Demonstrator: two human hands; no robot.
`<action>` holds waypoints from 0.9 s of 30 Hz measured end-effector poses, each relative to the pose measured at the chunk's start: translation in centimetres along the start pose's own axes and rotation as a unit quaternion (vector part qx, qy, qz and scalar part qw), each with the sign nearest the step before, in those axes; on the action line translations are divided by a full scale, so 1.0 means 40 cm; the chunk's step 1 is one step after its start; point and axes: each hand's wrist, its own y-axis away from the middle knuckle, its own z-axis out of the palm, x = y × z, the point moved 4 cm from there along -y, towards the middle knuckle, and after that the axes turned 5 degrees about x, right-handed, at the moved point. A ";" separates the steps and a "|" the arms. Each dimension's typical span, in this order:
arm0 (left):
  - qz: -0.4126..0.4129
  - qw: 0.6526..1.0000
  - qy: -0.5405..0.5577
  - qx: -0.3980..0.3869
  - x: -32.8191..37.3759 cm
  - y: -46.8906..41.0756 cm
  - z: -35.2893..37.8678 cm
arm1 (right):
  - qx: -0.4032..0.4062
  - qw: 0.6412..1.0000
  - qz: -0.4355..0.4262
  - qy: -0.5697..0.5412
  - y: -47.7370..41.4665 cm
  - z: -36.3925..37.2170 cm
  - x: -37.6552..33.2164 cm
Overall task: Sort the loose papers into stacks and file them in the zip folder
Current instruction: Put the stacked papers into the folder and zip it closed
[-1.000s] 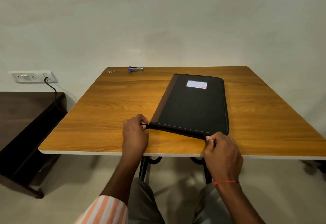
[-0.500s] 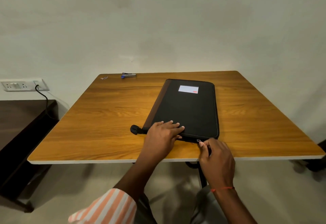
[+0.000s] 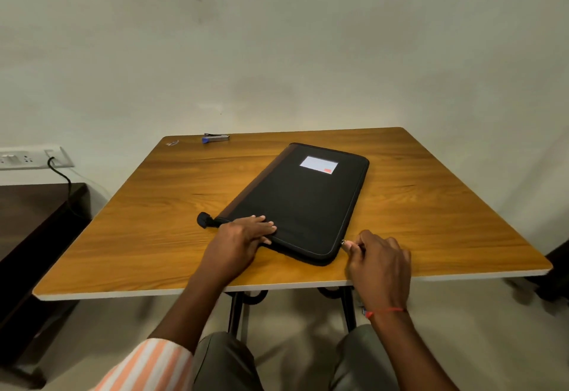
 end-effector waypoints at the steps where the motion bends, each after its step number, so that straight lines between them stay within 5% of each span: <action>1: -0.005 1.000 0.011 -0.003 -0.020 0.003 -0.014 | -0.010 1.000 -0.004 -0.001 -0.005 0.008 -0.008; 13: -0.099 0.994 0.039 -0.037 -0.195 0.016 -0.126 | -0.082 0.996 0.001 -0.024 -0.057 0.069 -0.052; 19: -0.221 0.974 0.050 0.011 -0.101 0.028 -0.124 | -0.111 0.992 -0.051 -0.040 -0.047 0.084 -0.057; 24: -0.102 0.990 -0.065 -0.072 0.156 0.027 0.016 | -0.160 0.981 -0.107 0.002 -0.051 0.095 -0.081; 27: -0.103 0.978 -0.158 -0.095 0.178 -0.002 0.076 | -0.174 0.977 -0.123 0.014 -0.048 0.096 -0.083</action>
